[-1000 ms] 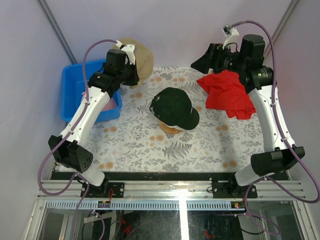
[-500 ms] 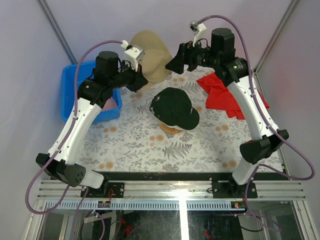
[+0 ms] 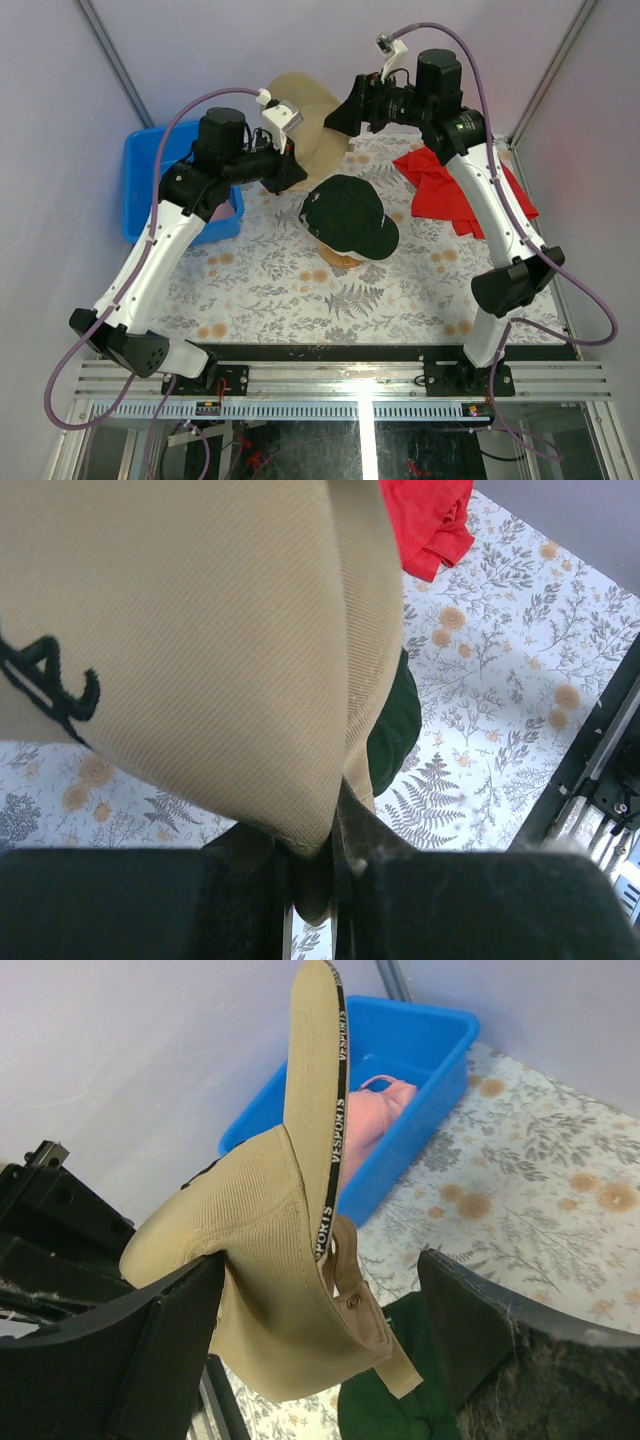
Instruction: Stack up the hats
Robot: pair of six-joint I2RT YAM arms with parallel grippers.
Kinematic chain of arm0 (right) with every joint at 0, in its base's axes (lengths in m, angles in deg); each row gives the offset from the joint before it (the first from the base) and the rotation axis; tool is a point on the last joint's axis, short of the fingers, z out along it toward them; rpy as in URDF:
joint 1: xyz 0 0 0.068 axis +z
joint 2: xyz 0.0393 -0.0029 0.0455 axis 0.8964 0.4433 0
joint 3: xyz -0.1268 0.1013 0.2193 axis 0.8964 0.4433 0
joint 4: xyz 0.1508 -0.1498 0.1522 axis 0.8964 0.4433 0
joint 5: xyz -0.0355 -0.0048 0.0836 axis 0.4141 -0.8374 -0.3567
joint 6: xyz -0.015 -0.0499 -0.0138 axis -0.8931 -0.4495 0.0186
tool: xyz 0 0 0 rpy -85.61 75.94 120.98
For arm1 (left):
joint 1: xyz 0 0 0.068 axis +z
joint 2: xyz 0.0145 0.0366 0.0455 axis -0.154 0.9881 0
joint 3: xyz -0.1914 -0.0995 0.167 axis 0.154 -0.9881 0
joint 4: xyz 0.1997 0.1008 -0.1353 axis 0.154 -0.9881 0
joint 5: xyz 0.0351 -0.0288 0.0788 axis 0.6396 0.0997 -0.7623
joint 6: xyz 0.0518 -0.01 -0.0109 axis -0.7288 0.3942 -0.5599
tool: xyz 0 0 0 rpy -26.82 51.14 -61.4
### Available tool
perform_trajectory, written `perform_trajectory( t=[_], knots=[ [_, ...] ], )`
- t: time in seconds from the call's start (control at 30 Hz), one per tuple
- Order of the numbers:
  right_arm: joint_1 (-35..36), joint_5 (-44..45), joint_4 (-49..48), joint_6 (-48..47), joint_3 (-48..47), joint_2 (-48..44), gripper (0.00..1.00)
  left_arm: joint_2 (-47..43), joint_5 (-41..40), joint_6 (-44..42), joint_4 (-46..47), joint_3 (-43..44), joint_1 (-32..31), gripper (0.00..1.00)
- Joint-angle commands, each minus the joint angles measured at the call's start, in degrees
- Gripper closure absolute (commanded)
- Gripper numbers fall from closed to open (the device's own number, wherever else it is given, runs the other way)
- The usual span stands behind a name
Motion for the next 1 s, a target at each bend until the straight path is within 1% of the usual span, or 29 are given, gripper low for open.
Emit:
perform_trajectory(
  t=[0.0,0.03,0.07,0.1,0.13,0.17,0.2,0.23,0.27,0.33,0.37,0.4,0.5,0.53,0.6,0.67,0.73,0.8,0.87,0.97],
  knots=[
    [0.2,-6.3,-6.6,5.5,-2.1,2.1,0.17,-1.0,1.1,-2.1,0.0,0.6,-1.1,1.0],
    [0.3,-7.3,-7.3,6.0,-1.6,2.1,0.21,-0.8,0.3,-2.3,-0.1,0.9,-1.1,1.0],
    [0.4,-8.0,-8.1,6.5,-0.9,1.8,0.3,-0.7,-0.3,-2.5,0.0,1.1,-1.2,1.0],
    [0.4,-8.5,-9.0,7.2,-0.1,1.4,0.46,-0.4,-1.3,-2.2,0.1,1.5,-1.1,1.0],
    [0.4,-8.9,-10.1,8.2,0.8,1.0,0.67,-0.2,-3.0,-1.3,0.4,1.8,-1.2,1.0],
    [0.4,-8.8,-11.0,8.7,1.8,0.3,0.83,0.3,-5.5,-0.1,1.2,2.1,-1.1,1.0],
    [0.4,-8.2,-11.7,9.0,2.8,-0.6,0.94,0.4,-8.3,1.6,2.3,2.2,-1.0,0.99],
    [0.4,-7.1,-12.6,9.1,4.3,-1.7,1.0,0.5,-10.3,3.1,3.5,2.1,-0.8,0.99],
    [0.4,-5.3,-13.6,9.1,6.0,-3.1,1.0,0.3,-11.5,4.3,4.9,1.7,-0.3,0.97],
    [0.4,-0.6,-16.1,8.5,10.5,-6.5,1.0,-0.2,-10.8,8.7,8.7,0.4,2.1,0.7],
    [0.4,1.8,-17.2,8.2,12.4,-7.6,1.0,-0.4,-8.3,11.6,11.0,-0.3,3.9,0.59],
    [0.2,3.9,-18.0,7.8,13.9,-9.8,1.0,-0.8,-5.8,15.8,13.8,-1.3,6.3,0.44],
    [-0.5,7.9,-18.5,6.5,16.2,-12.6,1.0,-3.1,2.4,31.3,26.2,-7.8,13.8,0.27],
    [-0.9,8.7,-18.9,6.2,16.8,-13.4,1.0,-3.9,4.9,39.1,31.4,-10.6,16.7,0.26],
    [-1.5,10.4,-20.2,5.9,17.9,-14.9,1.0,-4.7,7.7,51.1,40.4,-15.6,19.5,0.24],
    [-1.8,12.1,-21.7,5.6,18.8,-16.2,1.0,-4.7,9.4,62.8,48.7,-20.1,20.7,0.24],
    [-1.8,13.0,-24.0,5.2,19.7,-17.4,1.0,-4.5,10.8,75.3,59.0,-25.2,20.9,0.2],
    [-1.8,13.9,-25.1,4.6,19.6,-17.7,1.0,-4.3,11.2,85.3,67.2,-28.8,20.9,0.18],
    [-1.8,15.1,-25.5,4.1,19.1,-17.6,1.0,-4.0,11.4,91.7,70.4,-29.2,20.9,0.17],
    [-1.8,15.8,-26.8,3.8,18.7,-17.2,1.0,-3.7,11.1,100.6,72.9,-28.1,20.4,0.11]
  ],
)
